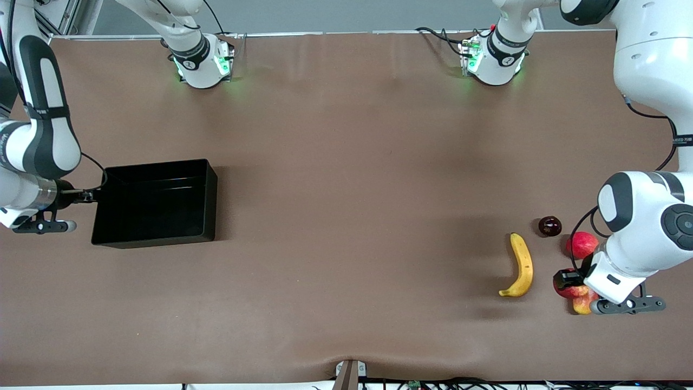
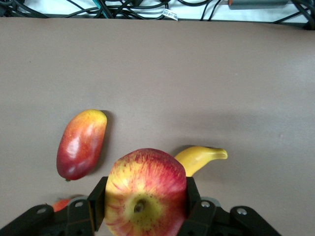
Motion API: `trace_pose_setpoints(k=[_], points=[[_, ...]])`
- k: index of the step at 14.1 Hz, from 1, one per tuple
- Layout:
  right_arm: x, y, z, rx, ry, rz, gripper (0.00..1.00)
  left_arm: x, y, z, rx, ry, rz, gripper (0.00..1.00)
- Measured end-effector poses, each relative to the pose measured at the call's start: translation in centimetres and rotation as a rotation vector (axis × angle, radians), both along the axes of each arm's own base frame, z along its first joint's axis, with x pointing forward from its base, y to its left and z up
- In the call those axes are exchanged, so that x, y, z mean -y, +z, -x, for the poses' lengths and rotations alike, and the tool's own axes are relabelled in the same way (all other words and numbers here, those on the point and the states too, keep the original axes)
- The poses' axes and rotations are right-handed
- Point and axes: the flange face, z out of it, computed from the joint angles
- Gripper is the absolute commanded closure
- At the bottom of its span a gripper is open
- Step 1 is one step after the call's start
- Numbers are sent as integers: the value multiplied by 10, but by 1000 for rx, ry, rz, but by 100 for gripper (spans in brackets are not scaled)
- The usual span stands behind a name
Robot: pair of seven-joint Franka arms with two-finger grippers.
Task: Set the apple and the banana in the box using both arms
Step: 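Drag the black tray toward the fruit with the right gripper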
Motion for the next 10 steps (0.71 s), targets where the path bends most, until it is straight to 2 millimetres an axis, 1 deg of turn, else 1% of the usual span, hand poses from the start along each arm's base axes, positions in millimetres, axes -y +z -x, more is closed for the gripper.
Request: trace_pose_setpoints(k=[1,2,3,5,6,7,8,9,10], points=[[6,-7,1,-4,1,-3,0,7,3,1,-6,8,6,100],[9,-14,2,-9,-2,-5,8,13,5,3,-12,12,12,100],[12,-20,2,-9,-4,-5,25,19,8,4,-14,9,16,100],[15,-37,5,-7,-9,-7,54,29,14,6,-18,0,24,100],[15,-44,7,-13,-10,-10,69,30,19,7,-20,-1,23,100],[15,-48,8,-15,-10,-11,78,30,24,8,-21,-1,21,100],[16,-51,9,-16,-11,-12,90,30,30,9,-19,-1,19,100],[16,-53,10,-18,-12,-12,100,30,35,10,-16,0,18,100],[16,-54,10,-20,-9,-14,100,30,37,11,-15,-1,17,100]])
